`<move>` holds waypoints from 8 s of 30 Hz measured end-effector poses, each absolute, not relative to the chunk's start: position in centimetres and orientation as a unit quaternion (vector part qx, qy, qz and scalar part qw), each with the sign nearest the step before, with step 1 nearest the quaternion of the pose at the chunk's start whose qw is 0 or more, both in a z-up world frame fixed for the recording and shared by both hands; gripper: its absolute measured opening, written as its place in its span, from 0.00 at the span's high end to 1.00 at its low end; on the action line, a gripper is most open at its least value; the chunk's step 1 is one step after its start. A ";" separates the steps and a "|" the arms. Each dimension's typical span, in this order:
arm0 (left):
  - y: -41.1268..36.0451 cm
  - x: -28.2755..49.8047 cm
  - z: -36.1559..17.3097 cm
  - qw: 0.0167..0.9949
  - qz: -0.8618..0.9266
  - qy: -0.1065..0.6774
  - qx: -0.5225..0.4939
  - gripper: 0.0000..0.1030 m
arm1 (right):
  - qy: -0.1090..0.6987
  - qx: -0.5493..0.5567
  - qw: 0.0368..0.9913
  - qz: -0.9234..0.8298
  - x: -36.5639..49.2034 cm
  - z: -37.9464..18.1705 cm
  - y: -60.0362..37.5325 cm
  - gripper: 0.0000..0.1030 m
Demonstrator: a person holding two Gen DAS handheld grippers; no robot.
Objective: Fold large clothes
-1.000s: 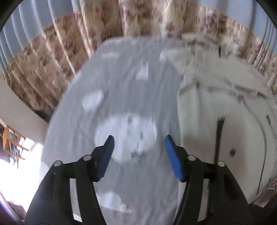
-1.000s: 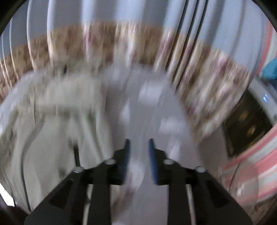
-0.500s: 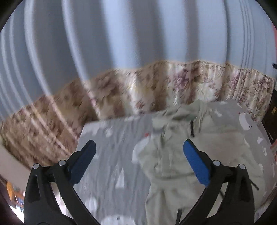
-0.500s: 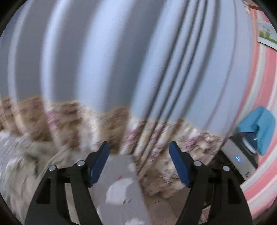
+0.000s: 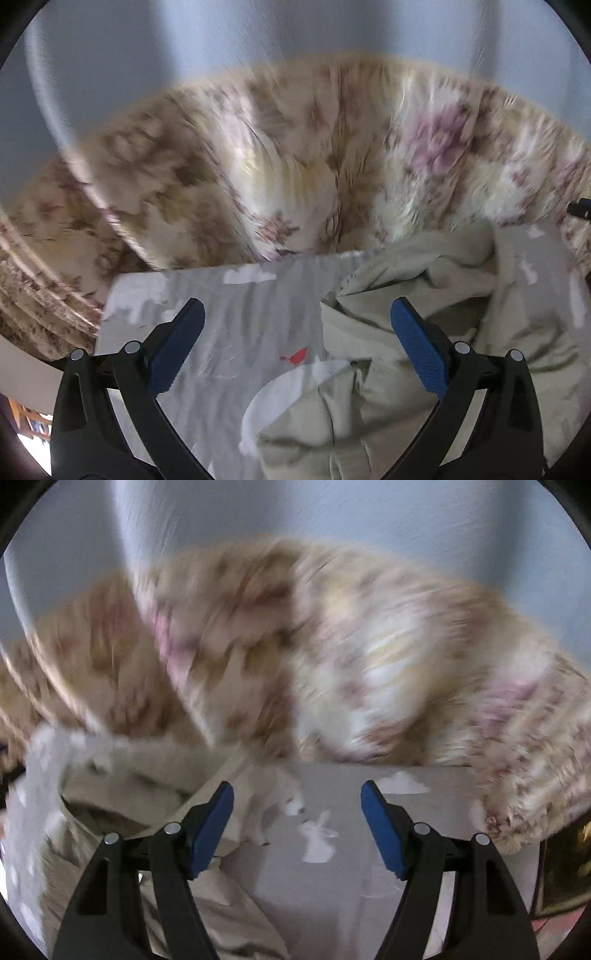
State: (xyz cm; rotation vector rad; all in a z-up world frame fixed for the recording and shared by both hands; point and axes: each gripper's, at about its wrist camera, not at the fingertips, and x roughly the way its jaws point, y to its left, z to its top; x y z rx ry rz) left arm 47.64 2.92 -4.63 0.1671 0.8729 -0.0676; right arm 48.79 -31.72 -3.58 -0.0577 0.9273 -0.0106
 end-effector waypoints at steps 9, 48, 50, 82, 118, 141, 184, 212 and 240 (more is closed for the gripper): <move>2.2 54.7 -11.4 0.858 -0.060 0.505 0.064 0.04 | 0.528 -0.055 0.847 -0.012 56.2 -10.1 -26.9 0.31; 4.6 26.3 -12.0 0.888 -0.115 0.418 0.152 0.27 | 0.439 -0.098 0.890 0.073 22.7 -7.0 -28.4 0.78; 6.0 25.2 -12.4 0.887 -0.113 0.427 0.139 0.27 | 0.429 -0.085 0.898 0.049 22.2 -5.7 -30.0 0.77; 0.6 29.8 -11.6 0.891 -0.094 0.436 0.080 0.09 | 0.414 -0.073 0.891 0.171 29.8 -4.8 -21.1 0.43; 1.4 37.9 -10.5 0.884 -0.130 0.426 0.140 0.11 | 0.394 -0.026 0.891 0.225 29.7 -4.3 -23.1 0.46; -2.1 29.4 -2.7 0.915 -0.250 0.316 0.032 0.99 | 0.296 -0.095 0.942 0.128 24.9 -4.9 -26.6 0.99; -3.8 23.0 -16.2 0.894 -0.066 0.433 0.098 0.17 | 0.403 -0.072 0.908 0.092 19.9 -14.1 -20.5 0.67; -0.3 33.6 -12.4 0.894 0.010 0.439 0.085 0.11 | 0.405 -0.155 0.899 0.063 30.8 -10.0 -21.3 0.59; -1.6 27.2 -13.6 0.883 -0.156 0.399 0.190 0.05 | 0.413 -0.226 0.875 0.112 24.6 -11.7 -21.6 0.40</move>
